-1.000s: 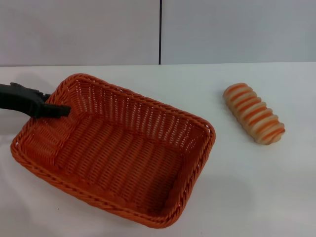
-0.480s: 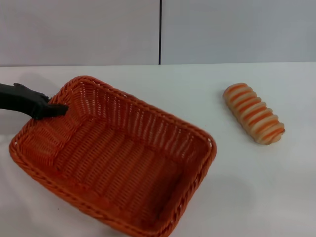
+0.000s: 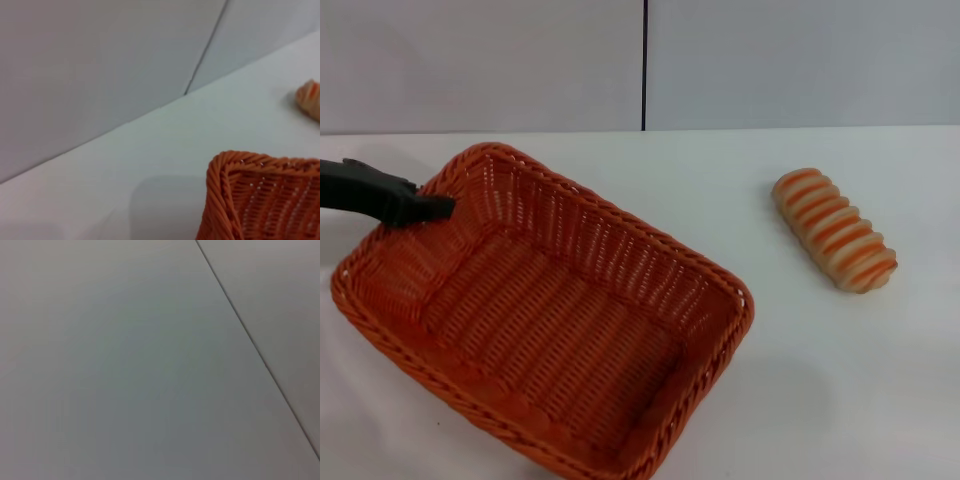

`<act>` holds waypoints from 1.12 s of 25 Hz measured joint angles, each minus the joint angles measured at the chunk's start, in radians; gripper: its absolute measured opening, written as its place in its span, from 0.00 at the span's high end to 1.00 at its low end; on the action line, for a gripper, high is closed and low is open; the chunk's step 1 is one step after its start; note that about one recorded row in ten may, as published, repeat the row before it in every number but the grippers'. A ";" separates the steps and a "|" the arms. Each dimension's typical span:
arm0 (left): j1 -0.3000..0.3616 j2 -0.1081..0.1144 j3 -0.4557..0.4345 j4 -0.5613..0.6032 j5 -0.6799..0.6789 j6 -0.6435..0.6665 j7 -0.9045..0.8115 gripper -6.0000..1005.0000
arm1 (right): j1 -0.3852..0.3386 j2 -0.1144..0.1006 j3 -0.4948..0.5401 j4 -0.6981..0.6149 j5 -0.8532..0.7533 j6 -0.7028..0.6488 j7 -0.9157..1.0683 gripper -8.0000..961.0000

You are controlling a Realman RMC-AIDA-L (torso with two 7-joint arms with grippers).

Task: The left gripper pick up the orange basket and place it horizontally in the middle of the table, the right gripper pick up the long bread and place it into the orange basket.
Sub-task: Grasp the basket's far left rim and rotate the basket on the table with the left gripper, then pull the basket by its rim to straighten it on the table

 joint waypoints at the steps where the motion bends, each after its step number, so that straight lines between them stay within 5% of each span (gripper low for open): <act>1: 0.002 -0.001 -0.002 0.004 -0.009 0.005 -0.015 0.79 | -0.001 0.000 0.000 0.001 0.000 0.000 0.000 0.42; 28: 0.137 -0.005 -0.030 -0.012 -0.441 0.002 -0.279 0.79 | 0.005 0.000 0.000 0.000 0.000 0.046 0.002 0.41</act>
